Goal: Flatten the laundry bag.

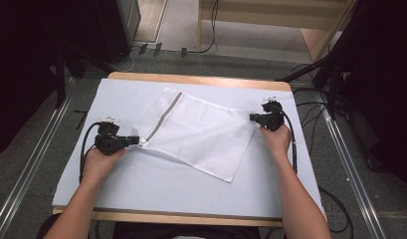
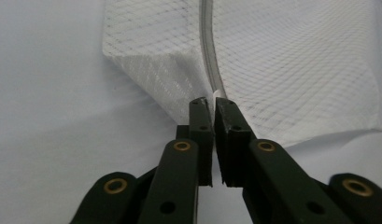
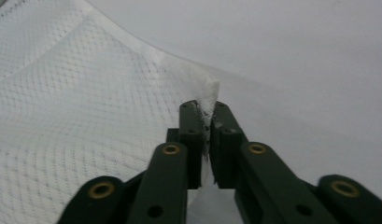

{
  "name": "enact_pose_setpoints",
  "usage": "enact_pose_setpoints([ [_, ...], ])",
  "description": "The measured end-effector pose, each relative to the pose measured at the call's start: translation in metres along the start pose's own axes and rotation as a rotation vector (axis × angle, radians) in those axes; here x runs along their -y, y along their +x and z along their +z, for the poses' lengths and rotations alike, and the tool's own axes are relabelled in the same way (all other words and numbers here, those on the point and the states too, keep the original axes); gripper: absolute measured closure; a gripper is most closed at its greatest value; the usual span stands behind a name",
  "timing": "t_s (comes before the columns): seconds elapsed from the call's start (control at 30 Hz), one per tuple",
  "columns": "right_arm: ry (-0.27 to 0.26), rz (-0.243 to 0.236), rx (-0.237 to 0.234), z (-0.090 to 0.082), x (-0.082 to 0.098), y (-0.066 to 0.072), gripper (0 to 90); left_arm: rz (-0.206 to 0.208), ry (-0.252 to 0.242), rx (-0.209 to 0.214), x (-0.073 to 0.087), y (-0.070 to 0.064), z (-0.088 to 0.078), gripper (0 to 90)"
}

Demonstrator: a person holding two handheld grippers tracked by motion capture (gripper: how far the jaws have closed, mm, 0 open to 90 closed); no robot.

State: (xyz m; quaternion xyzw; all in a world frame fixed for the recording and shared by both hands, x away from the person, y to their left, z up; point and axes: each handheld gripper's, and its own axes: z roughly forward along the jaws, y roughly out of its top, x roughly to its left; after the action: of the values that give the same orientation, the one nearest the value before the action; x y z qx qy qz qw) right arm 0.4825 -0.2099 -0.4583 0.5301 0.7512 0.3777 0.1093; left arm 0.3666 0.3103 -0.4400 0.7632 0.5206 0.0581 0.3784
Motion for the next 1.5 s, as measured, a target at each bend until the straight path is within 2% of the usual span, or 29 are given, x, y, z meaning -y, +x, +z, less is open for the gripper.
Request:
enact_pose_setpoints([
  [0.03,-0.012,0.004,-0.006,-0.001,-0.001,0.000,71.9,-0.002,-0.007,-0.003,-0.001,0.000,-0.002,82.2],
  [0.1,-0.026,0.011,0.008,-0.006,-0.002,0.002,68.1,0.002,-0.021,0.001,-0.004,0.001,-0.007,78.3],
  [0.2,-0.053,0.008,0.015,-0.017,-0.004,0.005,65.1,0.013,-0.043,-0.008,-0.011,0.001,-0.012,71.8],
  [0.27,-0.052,0.005,-0.001,-0.026,-0.004,0.009,64.9,0.038,-0.042,-0.027,-0.018,0.002,-0.012,69.8],
  [0.33,-0.064,-0.009,-0.013,-0.032,-0.001,0.016,64.9,0.040,-0.038,-0.027,-0.026,0.005,-0.008,67.9],
  [0.57,-0.082,-0.059,-0.056,-0.051,0.014,0.045,65.3,0.072,-0.004,-0.020,-0.053,0.011,0.012,64.7],
  [0.67,-0.070,-0.063,-0.067,-0.056,0.023,0.052,65.3,0.094,0.020,-0.037,-0.065,0.015,0.025,64.2],
  [0.73,-0.067,-0.067,-0.074,-0.058,0.031,0.057,65.5,0.094,0.013,-0.044,-0.072,0.019,0.032,64.3],
  [0.87,-0.038,-0.071,-0.072,-0.057,0.045,0.063,66.8,0.075,0.037,-0.020,-0.083,0.029,0.047,63.9],
  [0.9,-0.035,-0.071,-0.071,-0.056,0.048,0.065,67.1,0.072,0.041,-0.027,-0.085,0.030,0.050,63.5],
  [0.97,-0.022,-0.078,-0.059,-0.053,0.053,0.066,67.0,0.080,0.051,-0.043,-0.088,0.033,0.054,62.4],
  [1.13,0.001,-0.057,-0.043,-0.049,0.063,0.062,66.3,0.080,0.063,-0.063,-0.090,0.040,0.064,60.2],
  [1.3,0.022,-0.024,-0.010,-0.044,0.071,0.053,64.2,0.088,0.064,-0.062,-0.088,0.047,0.073,59.6],
  [1.33,0.031,-0.025,-0.004,-0.043,0.073,0.052,63.8,0.101,0.051,-0.064,-0.087,0.047,0.074,59.5],
  [1.4,0.043,-0.034,0.021,-0.039,0.074,0.052,60.2,0.091,0.041,-0.053,-0.087,0.048,0.074,59.7],
  [1.5,0.030,-0.033,0.029,-0.035,0.075,0.053,57.9,0.101,0.041,-0.052,-0.086,0.048,0.074,62.8],
])
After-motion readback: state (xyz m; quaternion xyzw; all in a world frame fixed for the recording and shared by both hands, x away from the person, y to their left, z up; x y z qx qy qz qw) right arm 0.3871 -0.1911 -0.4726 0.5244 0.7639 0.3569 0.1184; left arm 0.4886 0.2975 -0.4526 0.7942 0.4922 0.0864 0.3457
